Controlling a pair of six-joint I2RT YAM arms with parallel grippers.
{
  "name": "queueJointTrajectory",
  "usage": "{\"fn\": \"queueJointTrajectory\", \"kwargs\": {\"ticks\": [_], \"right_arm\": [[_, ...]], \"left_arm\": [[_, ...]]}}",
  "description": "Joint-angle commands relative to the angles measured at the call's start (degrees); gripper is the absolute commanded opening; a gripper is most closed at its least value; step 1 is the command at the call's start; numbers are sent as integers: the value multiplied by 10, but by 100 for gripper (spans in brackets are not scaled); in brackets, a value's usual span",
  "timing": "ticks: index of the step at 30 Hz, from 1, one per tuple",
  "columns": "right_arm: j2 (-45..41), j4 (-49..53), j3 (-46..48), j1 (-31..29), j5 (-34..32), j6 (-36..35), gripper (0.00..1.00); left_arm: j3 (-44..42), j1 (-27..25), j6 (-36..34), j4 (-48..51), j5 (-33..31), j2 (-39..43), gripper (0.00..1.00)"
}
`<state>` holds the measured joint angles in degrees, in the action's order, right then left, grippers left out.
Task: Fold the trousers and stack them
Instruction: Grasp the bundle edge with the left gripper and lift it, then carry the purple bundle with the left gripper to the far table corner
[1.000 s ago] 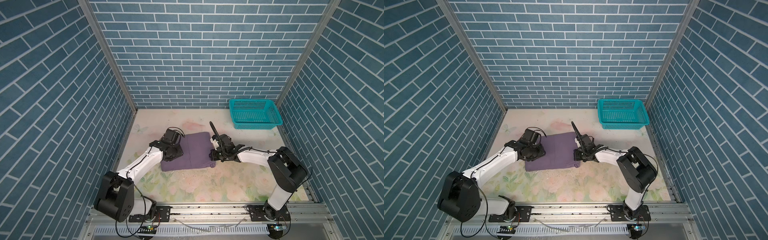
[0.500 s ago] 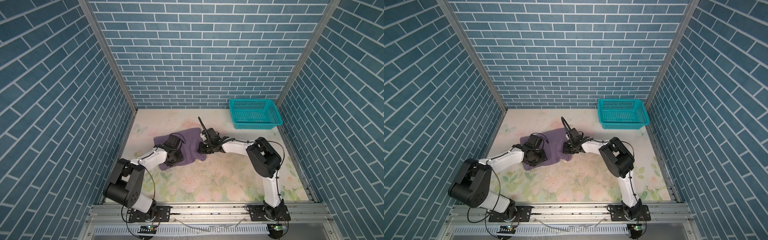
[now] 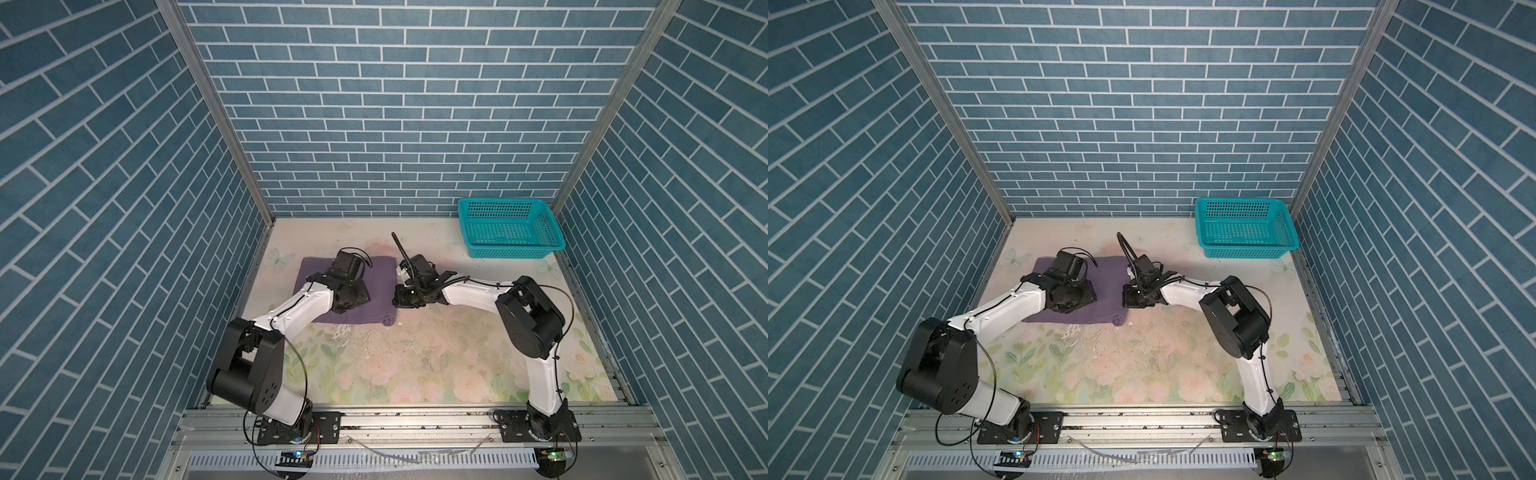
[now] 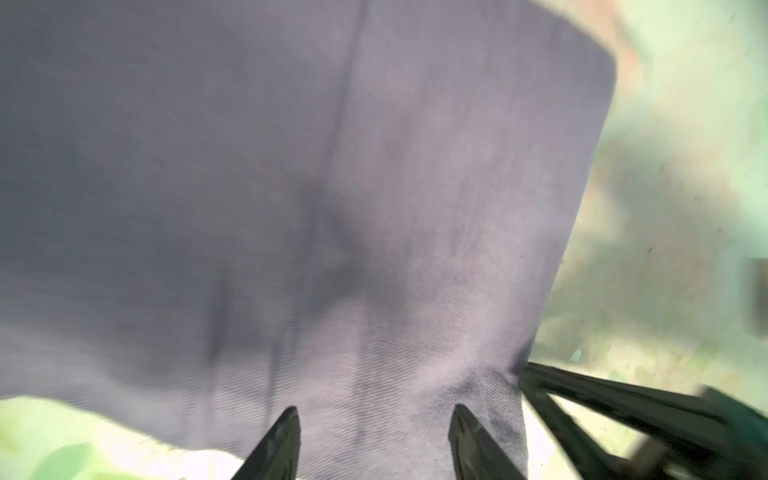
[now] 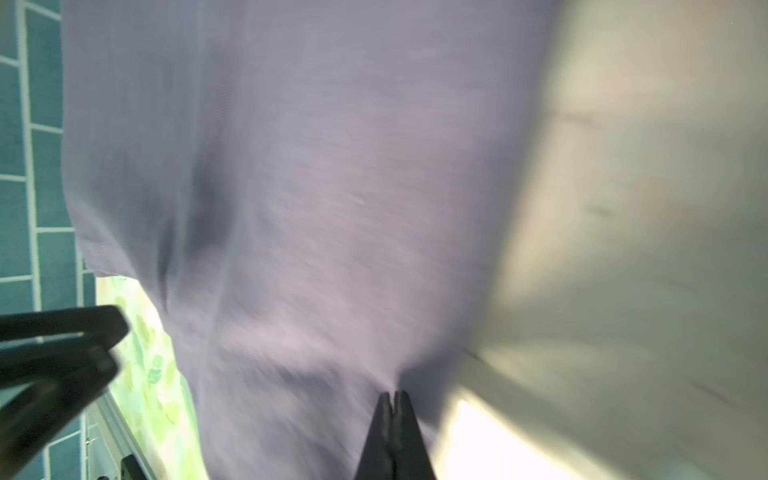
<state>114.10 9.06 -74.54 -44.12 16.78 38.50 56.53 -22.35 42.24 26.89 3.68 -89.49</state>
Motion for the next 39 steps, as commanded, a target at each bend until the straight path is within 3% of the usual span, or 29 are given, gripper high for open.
{"fn": "queueJointTrajectory", "kwargs": {"ticks": [1, 8, 14, 24, 28, 31, 36, 38, 39], "right_arm": [[-70, 13, 64, 40, -34, -24, 0], [-186, 61, 123, 77, -114, -80, 0], [-251, 81, 154, 83, -176, -87, 0], [-241, 98, 149, 110, -195, -91, 0], [-243, 95, 151, 112, -192, -92, 0], [-249, 92, 164, 112, -189, -92, 0], [-254, 73, 181, 113, -174, -89, 0], [-253, 71, 180, 113, -171, -90, 0], [-254, 71, 179, 113, -169, -91, 0]], "left_arm": [[9, -12, 17, -13, 9, -62, 60], [33, -2, 14, -43, 27, -148, 61], [86, 99, -9, -19, 93, -238, 59], [338, 172, -99, 125, 44, -351, 60], [451, 176, -136, 195, 26, -391, 62], [454, 168, -142, 196, 28, -358, 62], [334, 159, -141, 161, 17, -221, 49], [276, 161, -141, 151, 2, -166, 34], [244, 163, -140, 145, -3, -139, 20]]}}
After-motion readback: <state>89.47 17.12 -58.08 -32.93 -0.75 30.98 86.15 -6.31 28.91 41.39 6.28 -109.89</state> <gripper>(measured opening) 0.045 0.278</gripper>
